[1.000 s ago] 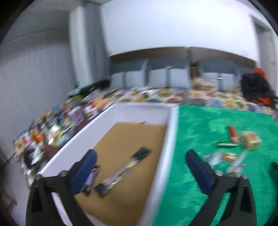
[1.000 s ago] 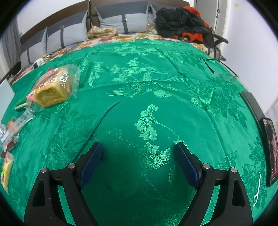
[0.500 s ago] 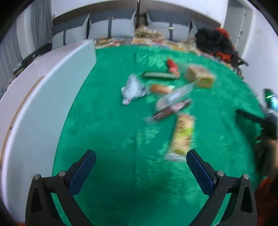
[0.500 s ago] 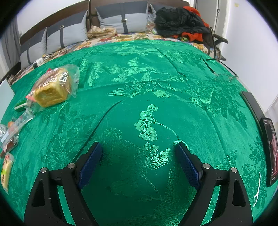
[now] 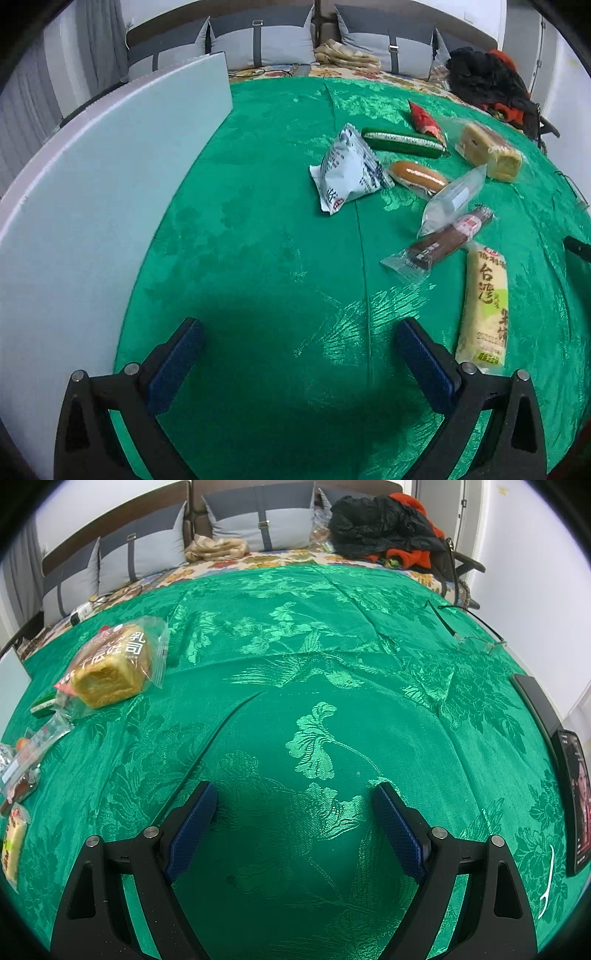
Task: Organize snacks
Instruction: 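Withdraw both grippers from the box back over the bedspread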
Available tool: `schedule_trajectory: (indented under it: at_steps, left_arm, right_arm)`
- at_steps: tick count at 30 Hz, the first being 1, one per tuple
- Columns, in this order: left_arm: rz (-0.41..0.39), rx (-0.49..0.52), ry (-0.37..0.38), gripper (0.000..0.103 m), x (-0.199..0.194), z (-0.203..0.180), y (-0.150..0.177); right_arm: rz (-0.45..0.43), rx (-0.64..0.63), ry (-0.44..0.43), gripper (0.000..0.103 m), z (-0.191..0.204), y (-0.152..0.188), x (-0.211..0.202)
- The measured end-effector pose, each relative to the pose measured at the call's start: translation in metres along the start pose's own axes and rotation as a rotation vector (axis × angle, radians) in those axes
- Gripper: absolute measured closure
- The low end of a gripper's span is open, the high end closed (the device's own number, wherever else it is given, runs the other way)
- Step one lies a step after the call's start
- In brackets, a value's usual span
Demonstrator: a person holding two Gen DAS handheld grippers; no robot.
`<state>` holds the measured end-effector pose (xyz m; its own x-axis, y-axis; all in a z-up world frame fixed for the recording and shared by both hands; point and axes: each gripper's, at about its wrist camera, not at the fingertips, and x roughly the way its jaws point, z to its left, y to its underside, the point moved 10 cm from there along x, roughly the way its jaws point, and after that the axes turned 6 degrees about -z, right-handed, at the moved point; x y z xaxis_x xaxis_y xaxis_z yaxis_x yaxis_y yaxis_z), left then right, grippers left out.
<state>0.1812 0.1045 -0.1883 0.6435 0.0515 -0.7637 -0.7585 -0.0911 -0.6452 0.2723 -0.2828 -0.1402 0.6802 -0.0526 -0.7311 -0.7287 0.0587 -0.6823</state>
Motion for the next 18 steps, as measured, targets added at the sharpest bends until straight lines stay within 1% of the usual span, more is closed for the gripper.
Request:
schedule_trajectory:
  at_steps: [5, 18]
  left_arm:
    - [-0.027, -0.015, -0.007, 0.000, 0.0025, 0.0064, -0.0024]
    - [-0.029, -0.014, -0.009, 0.000, 0.0021, 0.0056, -0.0018]
  right_arm:
    - [0.000, 0.000, 0.001, 0.014, 0.0005, 0.0001, -0.0005]
    - [0.001, 0.000, 0.001, 0.014, 0.0003, 0.0001, -0.0006]
